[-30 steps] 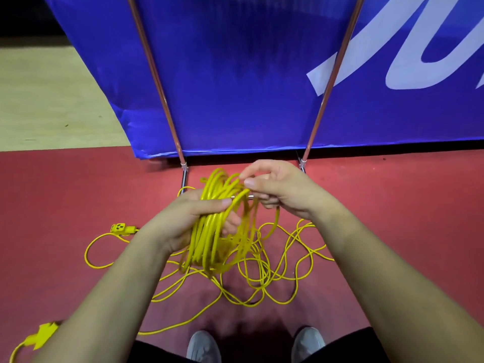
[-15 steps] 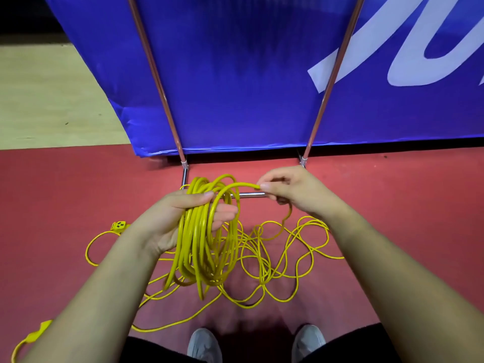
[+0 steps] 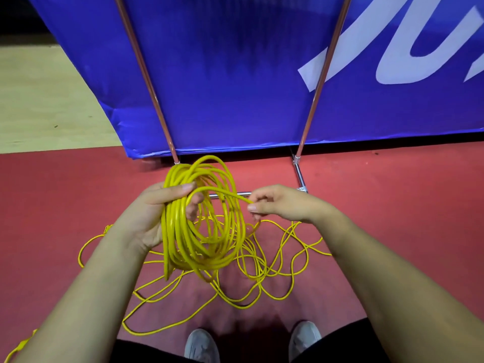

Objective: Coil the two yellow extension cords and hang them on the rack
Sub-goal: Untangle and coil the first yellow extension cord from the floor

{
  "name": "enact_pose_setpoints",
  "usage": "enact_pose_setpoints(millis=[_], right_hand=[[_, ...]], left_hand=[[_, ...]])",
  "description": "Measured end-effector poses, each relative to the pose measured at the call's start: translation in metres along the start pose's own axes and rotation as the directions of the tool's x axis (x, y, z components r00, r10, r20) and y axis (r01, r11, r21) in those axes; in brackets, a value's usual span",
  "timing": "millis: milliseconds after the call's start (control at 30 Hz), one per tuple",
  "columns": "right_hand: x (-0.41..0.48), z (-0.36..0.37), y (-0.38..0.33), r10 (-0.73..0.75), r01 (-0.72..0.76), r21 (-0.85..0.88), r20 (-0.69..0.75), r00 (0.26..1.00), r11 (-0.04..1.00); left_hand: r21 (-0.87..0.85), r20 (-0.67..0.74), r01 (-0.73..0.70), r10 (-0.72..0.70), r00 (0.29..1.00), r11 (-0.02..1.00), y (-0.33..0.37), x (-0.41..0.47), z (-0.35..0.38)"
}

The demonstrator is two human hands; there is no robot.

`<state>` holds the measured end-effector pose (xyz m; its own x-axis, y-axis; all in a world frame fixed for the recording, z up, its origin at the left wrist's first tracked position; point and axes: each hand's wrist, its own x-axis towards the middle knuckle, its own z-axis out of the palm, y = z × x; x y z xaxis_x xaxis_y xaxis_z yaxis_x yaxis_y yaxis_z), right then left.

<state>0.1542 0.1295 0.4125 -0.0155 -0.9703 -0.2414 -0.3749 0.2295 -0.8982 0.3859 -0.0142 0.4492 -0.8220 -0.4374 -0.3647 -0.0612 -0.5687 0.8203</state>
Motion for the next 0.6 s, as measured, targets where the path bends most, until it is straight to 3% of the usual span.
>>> enact_pose_setpoints(millis=[167,300,400,500,600], right_hand=[[0.002,-0.007,0.023,0.017,0.028,0.262,-0.167,0.986,0.965],[0.001,-0.016,0.009,-0.001,0.128,0.41,-0.295,0.955,0.903],[-0.005,-0.014,-0.018,-0.065,0.138,0.272,-0.261,0.963,0.952],[-0.007,0.009,-0.055,-0.189,0.201,0.077,-0.145,0.971,0.977],[-0.002,0.024,-0.07,-0.223,0.237,0.065,-0.179,0.958,0.969]], left_hand=[[0.18,-0.091,0.078,-0.063,0.994,0.98,-0.006,0.005,-0.014],[0.154,0.009,0.165,-0.168,0.986,0.974,-0.008,0.0,-0.002],[0.001,0.087,0.206,-0.205,0.975,0.979,-0.006,-0.002,0.009],[0.065,0.114,0.208,-0.215,0.97,0.976,-0.006,-0.002,0.018],[0.155,0.114,0.212,-0.23,0.966,0.965,-0.009,-0.002,0.016]])
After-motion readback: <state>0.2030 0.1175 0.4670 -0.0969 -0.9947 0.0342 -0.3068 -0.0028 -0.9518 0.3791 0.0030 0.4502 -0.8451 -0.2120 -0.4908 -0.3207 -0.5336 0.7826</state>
